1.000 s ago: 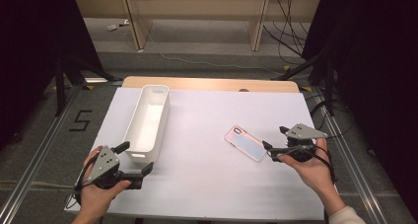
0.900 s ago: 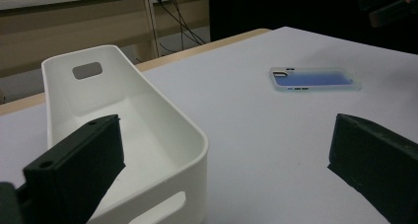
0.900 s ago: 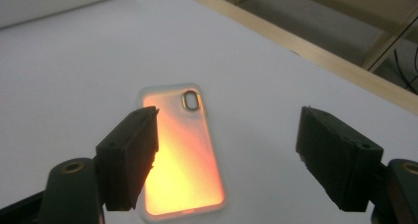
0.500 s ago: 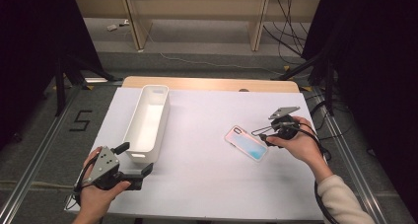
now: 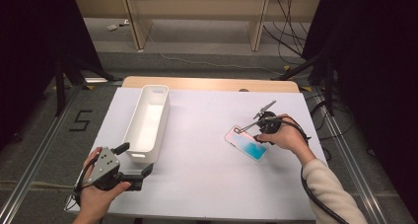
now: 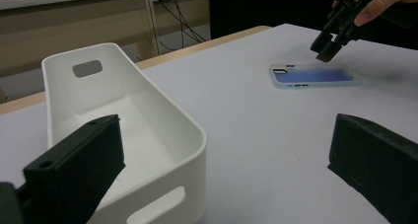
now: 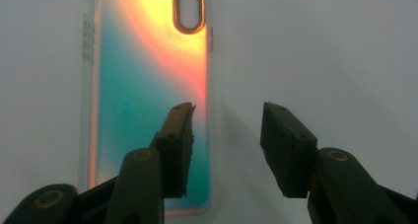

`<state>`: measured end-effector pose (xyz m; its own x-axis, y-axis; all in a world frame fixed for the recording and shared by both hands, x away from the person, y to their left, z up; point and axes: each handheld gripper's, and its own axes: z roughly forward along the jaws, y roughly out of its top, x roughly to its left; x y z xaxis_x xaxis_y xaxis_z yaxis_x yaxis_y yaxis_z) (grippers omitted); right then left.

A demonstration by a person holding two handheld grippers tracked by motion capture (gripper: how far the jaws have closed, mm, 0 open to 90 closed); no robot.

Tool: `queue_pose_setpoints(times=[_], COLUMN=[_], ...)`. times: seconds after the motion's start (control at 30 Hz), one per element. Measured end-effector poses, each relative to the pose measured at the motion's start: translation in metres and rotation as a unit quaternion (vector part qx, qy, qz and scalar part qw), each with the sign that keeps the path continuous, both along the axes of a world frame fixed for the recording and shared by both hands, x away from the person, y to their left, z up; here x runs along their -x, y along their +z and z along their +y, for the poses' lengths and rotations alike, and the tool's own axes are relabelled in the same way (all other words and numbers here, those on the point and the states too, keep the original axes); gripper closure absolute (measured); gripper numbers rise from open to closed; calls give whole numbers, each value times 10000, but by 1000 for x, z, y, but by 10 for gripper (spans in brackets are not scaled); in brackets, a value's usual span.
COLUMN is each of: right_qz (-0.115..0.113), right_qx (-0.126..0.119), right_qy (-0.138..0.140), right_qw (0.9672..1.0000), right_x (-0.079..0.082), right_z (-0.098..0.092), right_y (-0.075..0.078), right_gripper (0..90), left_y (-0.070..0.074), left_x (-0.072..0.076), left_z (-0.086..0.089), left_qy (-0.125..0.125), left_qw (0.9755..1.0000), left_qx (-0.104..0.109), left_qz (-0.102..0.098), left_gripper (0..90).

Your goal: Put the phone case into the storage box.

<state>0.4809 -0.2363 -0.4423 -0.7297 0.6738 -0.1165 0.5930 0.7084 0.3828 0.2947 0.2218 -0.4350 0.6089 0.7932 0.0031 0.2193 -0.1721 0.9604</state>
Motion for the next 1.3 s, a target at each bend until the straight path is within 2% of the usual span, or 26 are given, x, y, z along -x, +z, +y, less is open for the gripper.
queue_pose_setpoints(times=[0.13,0.17,0.2,0.27,0.33,0.4,0.47,0.57,0.63,0.67,0.77,0.87,0.97,1.0,1.03,1.3], right_qz=[102,178,345,381,511,511,651,651,731,840,895,1034,1092,1176,1157,1186], right_qx=[89,120,274,320,431,458,455,486,511,530,519,517,570,535,574,750], right_qy=[16,19,70,89,114,136,94,123,120,70,197,88,187,92,196,99], right_qw=[9999,9998,9990,9987,9977,9975,9968,9966,9959,9950,9944,9933,9922,9916,9914,9901], right_x=[-5,-6,-8,-9,-13,-14,-17,-19,-20,-22,-24,-24,-27,-26,-28,-28], right_z=[4,5,8,9,10,10,11,11,12,14,13,16,16,18,18,22], right_y=[-3,-3,-5,-6,-8,-9,-9,-10,-9,-9,-9,-8,-8,-8,-9,-8], right_gripper=[652,670,679,679,680,682,695,703,720,748,770,807,821,827,843,878], left_y=[0,0,-1,-1,0,0,0,0,0,0,0,0,0,0,0,0], left_x=[0,0,0,0,0,1,1,1,1,1,2,2,2,2,2,3], left_z=[0,0,0,0,0,0,1,1,1,1,1,1,1,2,2,2], left_qy=[1,-2,-16,-17,2,8,17,18,15,18,29,29,34,36,42,58], left_qw=[10000,10000,10000,10000,10000,10000,10000,10000,10000,10000,10000,10000,10000,10000,10000,10000], left_qx=[-6,-3,18,20,-3,4,6,7,1,5,14,12,1,1,1,1], left_qz=[4,4,-10,-9,-2,-1,-1,2,6,7,2,2,-3,-3,-6,1], left_gripper=[0,0,0,0,0,0,0,0,0,0,0,0,0,0,0,0])
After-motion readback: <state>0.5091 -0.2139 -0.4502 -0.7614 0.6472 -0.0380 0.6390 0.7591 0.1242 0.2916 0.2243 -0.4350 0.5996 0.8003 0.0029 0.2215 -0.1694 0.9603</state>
